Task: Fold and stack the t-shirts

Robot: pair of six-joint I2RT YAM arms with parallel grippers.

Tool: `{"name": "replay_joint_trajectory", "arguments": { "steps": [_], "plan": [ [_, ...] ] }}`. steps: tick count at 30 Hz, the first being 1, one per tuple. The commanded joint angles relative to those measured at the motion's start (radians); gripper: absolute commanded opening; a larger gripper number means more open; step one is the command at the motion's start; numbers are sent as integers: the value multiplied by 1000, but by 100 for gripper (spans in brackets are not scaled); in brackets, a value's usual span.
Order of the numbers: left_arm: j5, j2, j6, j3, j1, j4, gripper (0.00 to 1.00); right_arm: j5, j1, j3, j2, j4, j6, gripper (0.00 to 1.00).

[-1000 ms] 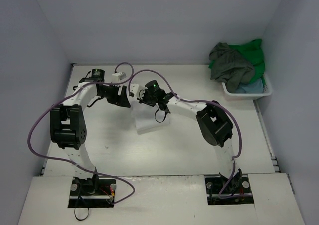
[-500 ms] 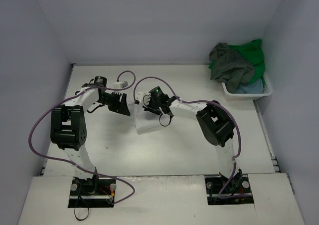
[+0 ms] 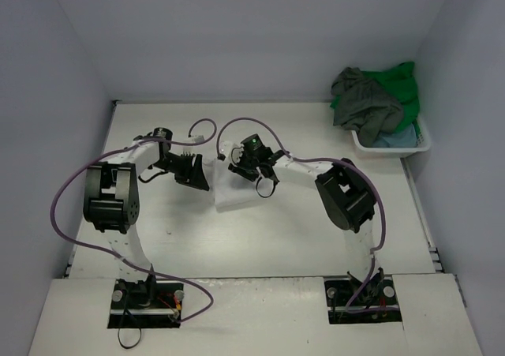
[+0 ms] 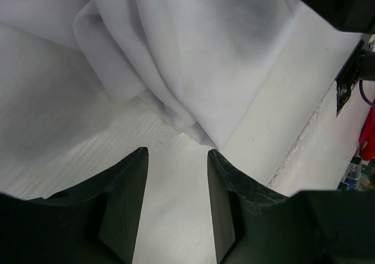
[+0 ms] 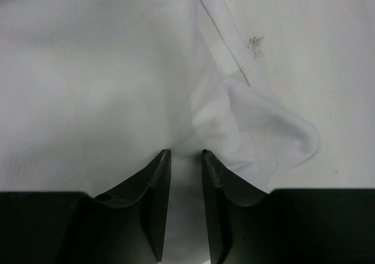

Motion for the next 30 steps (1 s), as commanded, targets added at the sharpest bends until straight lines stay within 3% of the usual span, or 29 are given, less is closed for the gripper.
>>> {"name": "replay_joint_trajectory", "arguments": {
  "steps": [1, 11, 17, 19, 30],
  "plan": [
    [68, 9, -20, 51, -8, -11, 39, -32, -8, -15, -135, -36, 26, 25],
    [71, 18, -37, 25, -8, 20, 39, -97, -8, -40, -252, -83, 43, 30],
    [77, 32, -40, 35, -8, 13, 39, -186, -1, -63, -278, -158, 25, 7],
    [77, 37, -44, 40, -8, 13, 39, -212, 1, -69, -270, -180, 14, 4],
    [103, 90, -56, 26, -8, 29, 39, -339, 12, -100, -157, -209, -1, 3]
  ]
}}
